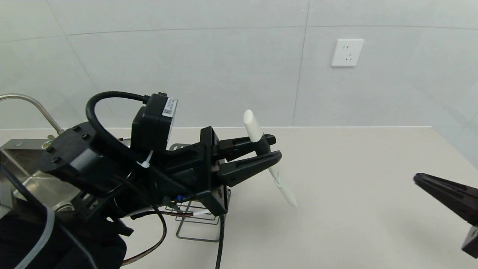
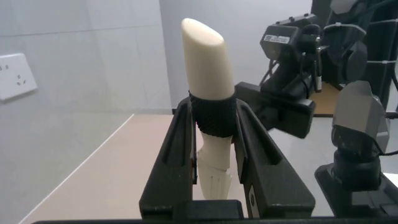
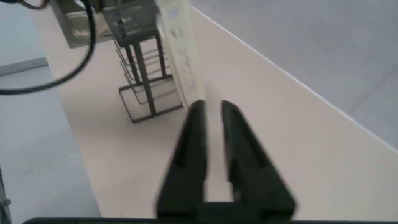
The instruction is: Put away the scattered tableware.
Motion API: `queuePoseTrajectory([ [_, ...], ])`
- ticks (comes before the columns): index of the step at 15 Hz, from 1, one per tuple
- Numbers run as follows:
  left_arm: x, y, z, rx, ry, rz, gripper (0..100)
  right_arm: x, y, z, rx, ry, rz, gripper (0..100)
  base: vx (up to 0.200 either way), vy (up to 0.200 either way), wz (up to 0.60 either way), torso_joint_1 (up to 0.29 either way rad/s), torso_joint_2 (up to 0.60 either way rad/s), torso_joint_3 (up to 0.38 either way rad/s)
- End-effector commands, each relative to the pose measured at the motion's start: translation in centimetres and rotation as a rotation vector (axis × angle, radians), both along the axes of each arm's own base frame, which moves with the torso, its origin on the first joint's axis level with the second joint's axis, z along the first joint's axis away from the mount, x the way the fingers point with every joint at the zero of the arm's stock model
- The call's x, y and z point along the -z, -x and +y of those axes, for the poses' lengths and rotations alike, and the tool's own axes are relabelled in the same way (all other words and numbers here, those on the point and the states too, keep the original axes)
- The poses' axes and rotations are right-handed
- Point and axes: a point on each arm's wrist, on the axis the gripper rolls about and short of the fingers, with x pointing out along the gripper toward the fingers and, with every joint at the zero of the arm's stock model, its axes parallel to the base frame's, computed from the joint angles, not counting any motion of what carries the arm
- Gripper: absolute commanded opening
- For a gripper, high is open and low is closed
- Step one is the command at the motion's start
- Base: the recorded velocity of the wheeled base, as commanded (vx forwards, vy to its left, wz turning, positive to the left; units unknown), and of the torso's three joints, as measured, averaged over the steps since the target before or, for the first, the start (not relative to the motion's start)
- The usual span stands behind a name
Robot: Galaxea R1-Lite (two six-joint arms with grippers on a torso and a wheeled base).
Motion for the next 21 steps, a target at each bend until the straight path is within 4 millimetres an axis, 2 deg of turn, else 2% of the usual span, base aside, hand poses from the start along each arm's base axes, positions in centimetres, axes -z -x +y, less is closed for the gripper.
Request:
queuePoseTrajectory([
  [1, -0.6, 0.7, 1.3, -0.024, 0.008, -0.012, 0, -0.1, 5.2, -2.7, 0.155, -0.027, -0.174, 0, 0.0, 0.0, 0.0, 0.0, 0.0, 0.0],
  [2, -0.5, 0.7, 1.7, -0.036, 0.006, -0.009, 0, 0.7, 6.2, -2.9, 0.168, -0.025, -0.191, 0, 0.0, 0.0, 0.0, 0.0, 0.0, 0.0],
  [3, -0.6, 0.5, 2.5, -0.065, 0.005, -0.014, 0, 2.4, 8.2, -3.2, 0.191, -0.021, -0.223, 0, 0.0, 0.0, 0.0, 0.0, 0.0, 0.0],
  [8, -0.9, 0.5, 3.6, -0.123, -0.051, -0.041, 0, 5.0, 11.9, -3.3, 0.243, -0.002, -0.281, 0, 0.0, 0.0, 0.0, 0.0, 0.0, 0.0],
  [10, -1.3, 1.0, 4.0, -0.149, -0.123, -0.077, 0, 7.9, 13.6, -3.3, 0.242, 0.005, -0.213, 0, 0.0, 0.0, 0.0, 0.0, 0.0, 0.0],
  [13, -3.5, 0.9, 4.2, -0.168, -0.141, -0.12, 0, 9.3, 13.8, -3.3, 0.239, 0.003, -0.138, 0, 0.0, 0.0, 0.0, 0.0, 0.0, 0.0],
  [15, -3.9, 0.4, 4.8, -0.205, -0.16, -0.14, 0, 10.9, 13.6, -3.5, 0.311, 0.018, 0.029, 0, 0.0, 0.0, 0.0, 0.0, 0.0, 0.0],
  [16, -3.8, 0.2, 5.2, -0.228, -0.172, -0.157, 0, 10.8, 13.6, -3.6, 0.375, 0.006, 0.045, 0, 0.0, 0.0, 0.0, 0.0, 0.0, 0.0],
  [21, -4.7, -0.3, 7.1, -0.22, -0.178, -0.236, 0, 11.2, 13.5, -4.1, 0.571, -0.25, 0.14, 0, 0.0, 0.0, 0.0, 0.0, 0.0, 0.0],
])
